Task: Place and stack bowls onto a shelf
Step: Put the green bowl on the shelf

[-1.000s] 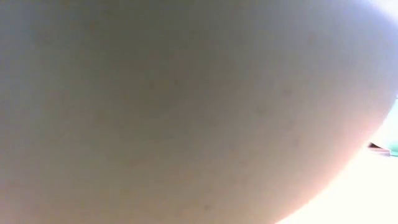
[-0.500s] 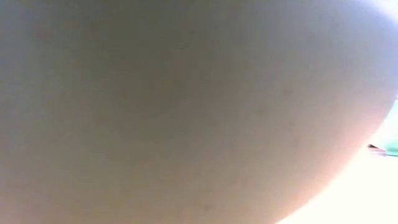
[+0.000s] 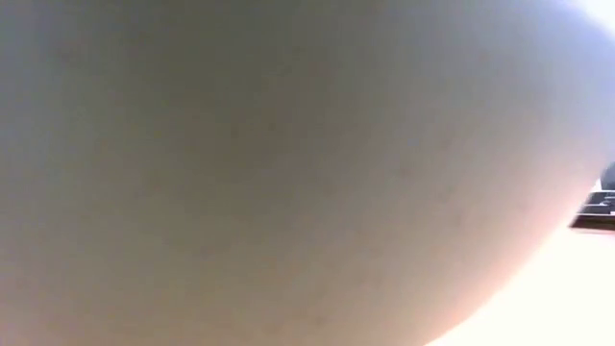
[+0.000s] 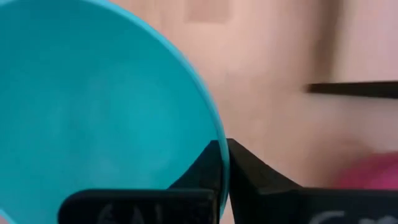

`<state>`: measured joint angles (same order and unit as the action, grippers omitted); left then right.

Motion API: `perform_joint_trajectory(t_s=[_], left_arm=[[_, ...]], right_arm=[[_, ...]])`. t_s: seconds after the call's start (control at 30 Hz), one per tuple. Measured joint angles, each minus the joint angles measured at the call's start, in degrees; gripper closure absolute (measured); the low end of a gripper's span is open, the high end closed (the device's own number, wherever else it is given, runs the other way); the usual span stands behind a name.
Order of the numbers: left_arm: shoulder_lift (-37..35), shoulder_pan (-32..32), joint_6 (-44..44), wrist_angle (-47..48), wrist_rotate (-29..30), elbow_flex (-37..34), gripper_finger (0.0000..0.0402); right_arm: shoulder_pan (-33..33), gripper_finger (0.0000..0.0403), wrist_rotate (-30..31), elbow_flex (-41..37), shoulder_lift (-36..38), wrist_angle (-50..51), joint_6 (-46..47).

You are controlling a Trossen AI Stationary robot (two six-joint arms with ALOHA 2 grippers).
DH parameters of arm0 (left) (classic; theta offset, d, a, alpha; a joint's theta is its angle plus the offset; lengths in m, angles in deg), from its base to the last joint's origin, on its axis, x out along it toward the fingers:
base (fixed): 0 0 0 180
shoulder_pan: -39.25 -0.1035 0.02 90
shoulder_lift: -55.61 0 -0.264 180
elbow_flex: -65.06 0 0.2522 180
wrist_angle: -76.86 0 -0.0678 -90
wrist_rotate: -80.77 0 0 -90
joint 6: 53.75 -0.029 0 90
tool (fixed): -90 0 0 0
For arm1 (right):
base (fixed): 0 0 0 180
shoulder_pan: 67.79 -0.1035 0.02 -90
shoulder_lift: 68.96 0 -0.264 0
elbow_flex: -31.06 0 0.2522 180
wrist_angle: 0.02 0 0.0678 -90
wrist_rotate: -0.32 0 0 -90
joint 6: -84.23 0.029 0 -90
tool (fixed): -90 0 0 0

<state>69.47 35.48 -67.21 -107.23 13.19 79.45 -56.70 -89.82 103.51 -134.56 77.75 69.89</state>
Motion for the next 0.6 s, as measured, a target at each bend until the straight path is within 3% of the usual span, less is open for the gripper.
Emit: perform_joint_trajectory(t_s=[0.27, 0.6], left_arm=[[-0.01, 0.00, 0.04, 0.00, 0.02, 0.00, 0.0376], [-0.01, 0.00, 0.20, -2.41, 0.02, 0.00, 0.0376]], right_arm=[[0.15, 0.0402, 9.15, 15.17, -1.65, 6.17, 5.74], [4.89, 0.0402, 12.06, 35.89, -16.12, 9.55, 8.16]])
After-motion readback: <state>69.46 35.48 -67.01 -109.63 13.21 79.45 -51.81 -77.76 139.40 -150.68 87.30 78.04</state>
